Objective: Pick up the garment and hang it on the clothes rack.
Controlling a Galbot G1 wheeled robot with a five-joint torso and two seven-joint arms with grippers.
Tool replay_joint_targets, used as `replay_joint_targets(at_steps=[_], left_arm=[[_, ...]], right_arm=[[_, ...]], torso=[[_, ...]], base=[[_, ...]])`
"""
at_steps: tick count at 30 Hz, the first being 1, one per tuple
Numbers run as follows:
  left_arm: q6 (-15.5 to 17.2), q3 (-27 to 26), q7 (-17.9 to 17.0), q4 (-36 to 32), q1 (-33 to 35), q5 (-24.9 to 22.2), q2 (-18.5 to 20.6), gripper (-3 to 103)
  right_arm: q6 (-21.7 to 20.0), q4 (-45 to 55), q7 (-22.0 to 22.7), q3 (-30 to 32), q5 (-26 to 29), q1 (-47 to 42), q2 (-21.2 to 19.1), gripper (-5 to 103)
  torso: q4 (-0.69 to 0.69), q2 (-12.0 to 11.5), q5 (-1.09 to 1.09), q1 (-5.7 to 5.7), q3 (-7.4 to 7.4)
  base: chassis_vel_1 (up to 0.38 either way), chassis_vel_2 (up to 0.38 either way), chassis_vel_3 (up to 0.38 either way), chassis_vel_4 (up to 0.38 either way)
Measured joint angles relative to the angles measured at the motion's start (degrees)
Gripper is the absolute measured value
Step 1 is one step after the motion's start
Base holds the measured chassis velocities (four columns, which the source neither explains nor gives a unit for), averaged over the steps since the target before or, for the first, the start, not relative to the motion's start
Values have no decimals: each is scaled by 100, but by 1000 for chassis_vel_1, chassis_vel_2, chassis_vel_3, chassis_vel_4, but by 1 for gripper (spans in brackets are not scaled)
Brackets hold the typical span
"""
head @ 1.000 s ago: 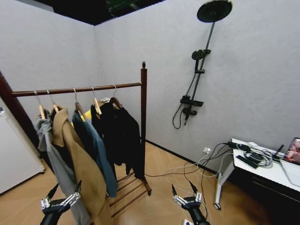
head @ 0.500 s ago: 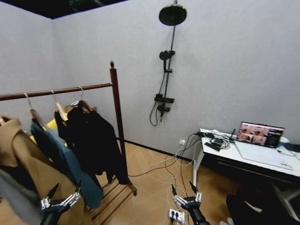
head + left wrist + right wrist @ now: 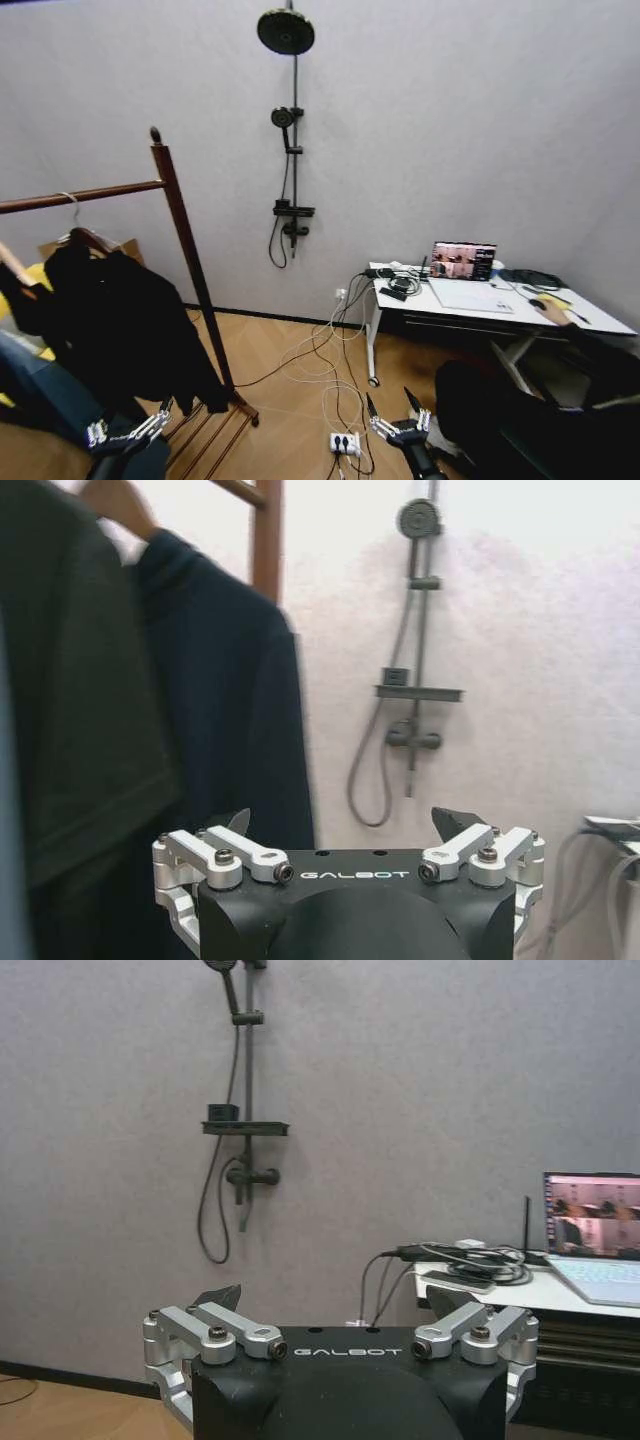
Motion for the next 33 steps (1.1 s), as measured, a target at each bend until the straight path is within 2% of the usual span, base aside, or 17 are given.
replay_joint_targets(at_steps=[12,22,33], left_arm=[[0,0,-1,0,0,0,0,100],[0,0,2,0,0,0,0,100],[0,-1,-2,0,0,0,0,100]], right_arm=[[0,0,-1,-2,0,1,0,100],[0,0,0,3,0,1,-2,100],[0,0,-1,-2,1,2,0,100]], torso=[[3,0,-2,0,0],[1,0,3,0,0],[2,0,-2,0,0]], base=[[-50,-48,-3,6],[-148,-146,159,148],[11,4,-20,-18]])
